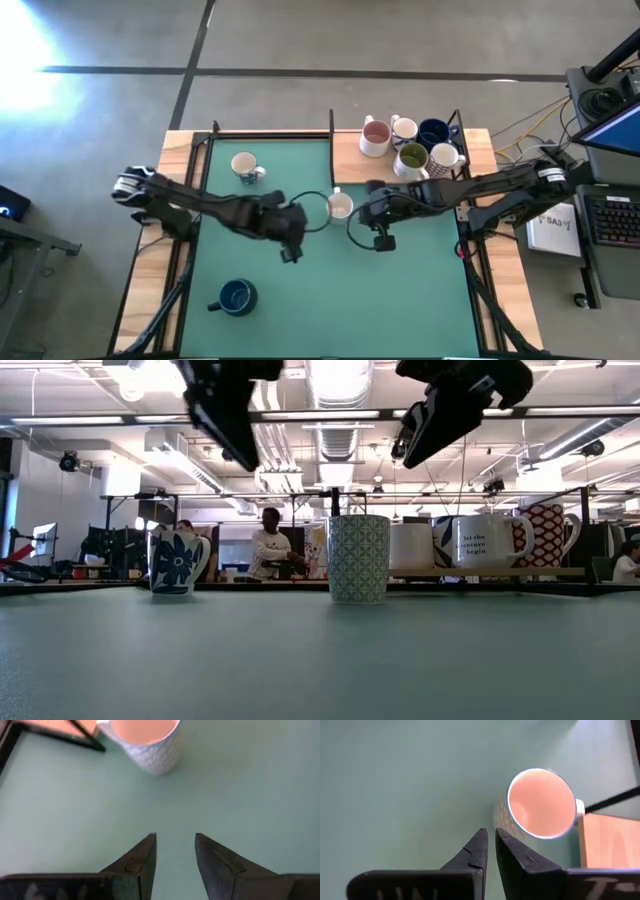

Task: Place coffee mugs
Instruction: Put the green pattern mug on the shelf

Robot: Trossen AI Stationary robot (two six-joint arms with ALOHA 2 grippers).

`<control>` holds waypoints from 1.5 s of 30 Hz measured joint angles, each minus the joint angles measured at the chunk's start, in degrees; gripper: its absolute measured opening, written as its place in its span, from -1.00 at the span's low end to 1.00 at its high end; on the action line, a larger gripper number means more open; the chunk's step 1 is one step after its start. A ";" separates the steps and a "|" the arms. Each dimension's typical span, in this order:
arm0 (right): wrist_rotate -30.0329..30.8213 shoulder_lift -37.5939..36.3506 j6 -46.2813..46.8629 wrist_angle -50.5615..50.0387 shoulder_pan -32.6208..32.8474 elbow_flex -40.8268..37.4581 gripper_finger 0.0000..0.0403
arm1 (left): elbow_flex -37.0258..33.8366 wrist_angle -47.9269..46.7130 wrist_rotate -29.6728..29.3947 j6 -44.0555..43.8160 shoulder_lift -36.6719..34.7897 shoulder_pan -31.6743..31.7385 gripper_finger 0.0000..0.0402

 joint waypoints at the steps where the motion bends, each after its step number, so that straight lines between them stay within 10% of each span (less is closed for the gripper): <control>1: 0.00 0.55 -0.46 0.50 0.00 0.00 -0.86 | -2.10 1.13 -0.64 -1.70 -1.29 -0.67 -0.42; 23: 7.39 21.34 -1.97 -6.90 -2.11 13.22 -0.26 | -23.20 8.83 -1.71 -10.73 -11.12 -4.60 -0.42; 45: 6.75 20.44 -6.64 -15.03 -3.58 15.27 -0.90 | -23.22 9.35 -4.53 -10.36 -11.14 -4.62 -0.42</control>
